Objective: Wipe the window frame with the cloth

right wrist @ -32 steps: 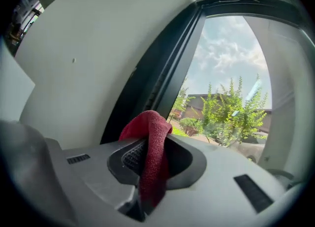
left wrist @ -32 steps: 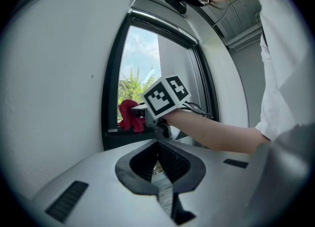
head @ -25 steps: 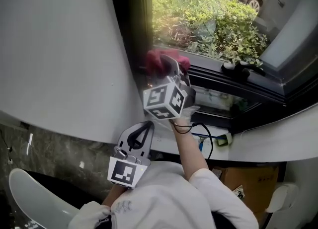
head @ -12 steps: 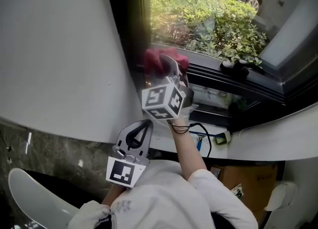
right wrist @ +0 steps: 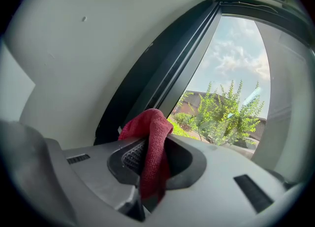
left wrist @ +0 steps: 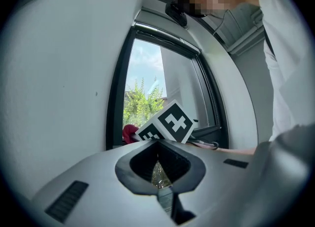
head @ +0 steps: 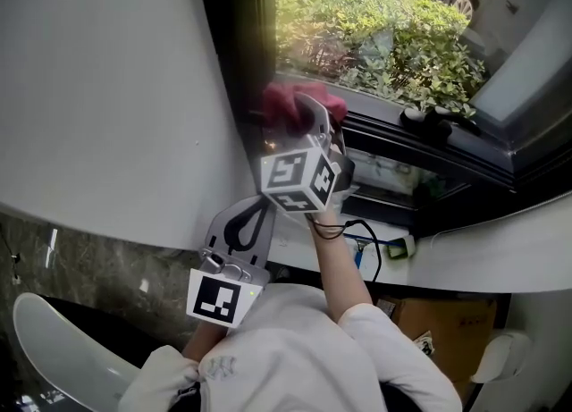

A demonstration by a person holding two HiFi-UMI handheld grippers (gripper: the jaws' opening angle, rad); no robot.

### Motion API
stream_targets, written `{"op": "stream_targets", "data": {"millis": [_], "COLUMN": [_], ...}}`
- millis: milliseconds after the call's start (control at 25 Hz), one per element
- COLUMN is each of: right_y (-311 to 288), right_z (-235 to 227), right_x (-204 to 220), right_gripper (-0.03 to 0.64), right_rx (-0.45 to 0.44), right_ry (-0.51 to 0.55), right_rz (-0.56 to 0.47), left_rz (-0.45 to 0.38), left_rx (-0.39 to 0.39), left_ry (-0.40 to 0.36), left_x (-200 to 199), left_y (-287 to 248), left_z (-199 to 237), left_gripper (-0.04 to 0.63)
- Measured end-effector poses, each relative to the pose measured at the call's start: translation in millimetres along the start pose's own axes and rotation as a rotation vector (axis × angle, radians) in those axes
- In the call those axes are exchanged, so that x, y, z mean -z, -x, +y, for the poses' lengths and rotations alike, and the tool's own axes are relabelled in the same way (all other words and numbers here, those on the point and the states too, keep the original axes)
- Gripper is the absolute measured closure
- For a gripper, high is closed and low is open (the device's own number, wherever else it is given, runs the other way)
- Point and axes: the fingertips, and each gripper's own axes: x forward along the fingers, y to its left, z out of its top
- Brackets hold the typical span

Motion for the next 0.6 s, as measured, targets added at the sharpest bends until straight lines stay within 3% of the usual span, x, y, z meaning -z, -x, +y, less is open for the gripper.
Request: {"op": "stream_targets", "data": {"millis": [600], "right_y": [13], "right_z": [-16], "right_x": [10], "right_gripper": [0.549], "right_rx": [0.003], "right_ry": [-0.051], "right_rz": [0.0], "left_rz": [0.005], "left_rx": [0.034], "left_ry": [0.023], "left_x": [-5], "left_y": [-11], "left_z": [-16], "left_gripper": [0.587]}}
